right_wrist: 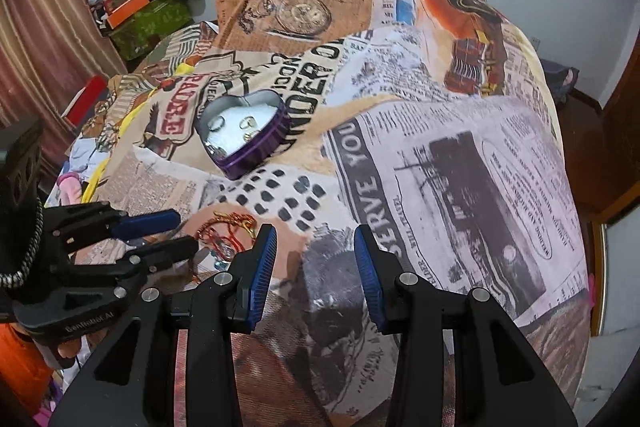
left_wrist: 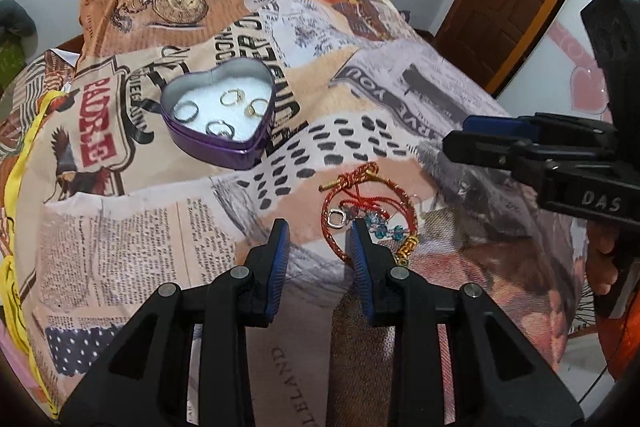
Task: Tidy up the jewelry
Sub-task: 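Move both grippers back to the remaining bracelets, then grasp the red-and-gold bracelet with the left gripper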
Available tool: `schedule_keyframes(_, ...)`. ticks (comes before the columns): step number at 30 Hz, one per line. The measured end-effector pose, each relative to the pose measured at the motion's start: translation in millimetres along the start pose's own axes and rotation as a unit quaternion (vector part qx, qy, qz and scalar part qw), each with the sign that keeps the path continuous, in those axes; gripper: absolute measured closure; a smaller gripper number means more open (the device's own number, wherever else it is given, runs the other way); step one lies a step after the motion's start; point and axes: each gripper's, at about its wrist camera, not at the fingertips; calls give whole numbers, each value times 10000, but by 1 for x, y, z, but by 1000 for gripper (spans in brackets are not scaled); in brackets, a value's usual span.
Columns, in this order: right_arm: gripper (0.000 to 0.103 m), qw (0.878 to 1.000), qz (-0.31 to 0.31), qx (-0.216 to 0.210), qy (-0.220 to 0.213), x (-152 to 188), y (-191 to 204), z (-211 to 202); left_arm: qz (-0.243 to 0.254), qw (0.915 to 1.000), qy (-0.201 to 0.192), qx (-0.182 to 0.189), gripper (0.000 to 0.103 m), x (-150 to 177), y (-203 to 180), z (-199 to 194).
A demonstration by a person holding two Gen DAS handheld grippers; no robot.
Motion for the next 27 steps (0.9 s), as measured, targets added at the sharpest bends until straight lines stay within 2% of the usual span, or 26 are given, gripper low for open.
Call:
schedule_keyframes(7, 66, 9999, 102, -56, 25, 5, -6, 0, -164, 9998, -8, -79, 73, 4, -1, 7)
schedule_keyframes(9, 66, 9999, 100, -65, 16, 5, -6, 0, -87, 9998, -29, -147, 76, 5, -3, 7)
schedule_keyframes(11, 66, 9999, 112, -84, 13, 6, -6, 1, -13, 9997, -65, -215, 87, 6, -4, 6)
schedule_keyframes(15, 66, 9998, 146, -116, 14, 8, -6, 1, 127, 9993, -108, -329, 95, 6, -6, 4)
schedule_keyframes(21, 66, 9998, 161, -90, -6, 9, -9, -3, 125, 9992, -268, -250, 96, -2, -6, -8)
schedule_keyframes(27, 66, 9998, 201, -70, -27, 8, -12, -6, 400, 9964, -707, -232, 96, -13, -22, -35)
Point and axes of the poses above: each gripper's, at about its wrist camera, not at the fingertips, and z roughly the way its jaws point, y to its left, x to its underside, and after that the axes turned 15 degrees about -y, right-handed
